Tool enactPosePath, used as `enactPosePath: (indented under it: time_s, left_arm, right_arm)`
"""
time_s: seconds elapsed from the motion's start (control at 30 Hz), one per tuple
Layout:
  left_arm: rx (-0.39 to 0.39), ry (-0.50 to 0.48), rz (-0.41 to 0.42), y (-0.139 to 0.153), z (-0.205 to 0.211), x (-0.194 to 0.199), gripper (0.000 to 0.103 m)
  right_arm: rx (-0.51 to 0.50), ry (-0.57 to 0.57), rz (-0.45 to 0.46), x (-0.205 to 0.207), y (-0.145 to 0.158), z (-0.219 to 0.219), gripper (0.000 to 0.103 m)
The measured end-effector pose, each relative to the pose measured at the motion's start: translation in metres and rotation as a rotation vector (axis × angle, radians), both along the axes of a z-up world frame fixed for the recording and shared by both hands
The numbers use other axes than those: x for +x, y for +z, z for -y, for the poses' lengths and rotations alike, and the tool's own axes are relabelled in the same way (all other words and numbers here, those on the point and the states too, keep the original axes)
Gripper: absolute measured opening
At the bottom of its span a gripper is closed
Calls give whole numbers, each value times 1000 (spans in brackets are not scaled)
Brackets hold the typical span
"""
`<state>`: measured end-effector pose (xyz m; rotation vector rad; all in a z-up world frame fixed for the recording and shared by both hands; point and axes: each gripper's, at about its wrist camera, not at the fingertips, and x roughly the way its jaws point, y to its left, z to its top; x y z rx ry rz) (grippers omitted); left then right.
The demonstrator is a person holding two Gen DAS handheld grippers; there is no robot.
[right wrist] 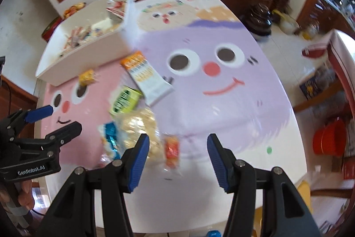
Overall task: Organize snacks
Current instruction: 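Grasp the blue-wrapped snack with the left tool while the right tool grasps the small red candy bag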
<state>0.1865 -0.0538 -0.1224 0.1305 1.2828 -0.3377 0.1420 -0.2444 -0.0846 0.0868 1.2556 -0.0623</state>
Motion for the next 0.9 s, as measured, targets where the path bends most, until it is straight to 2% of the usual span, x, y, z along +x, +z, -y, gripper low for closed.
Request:
enactPosePath:
  time_s: [0.13,0.4,0.63,0.7,0.83,0.9]
  left_arm:
    - [-10,13,-60,-25,9,3,90]
    - [25,51,-155,-67,16,8,88]
    - [66,68,-150,-74,23,9,84]
    - [102,72,-139,-74,26,8,75]
    - [117,74,-144,-71,40,5,60]
    - [117,69,-141,-70,45,4,53]
  right_arm:
    - [7,0,-27,-3,-18,5,55]
    - [16,25,-89,2,-52,5,55]
    - [-9,66,-115,9,-70,-2,50]
    - [-18,87,-114,11,-71,-6,46]
    - [-46,129,-137,12,-75,-17,27]
    - [-51,138,-145,11,-76,-20,26]
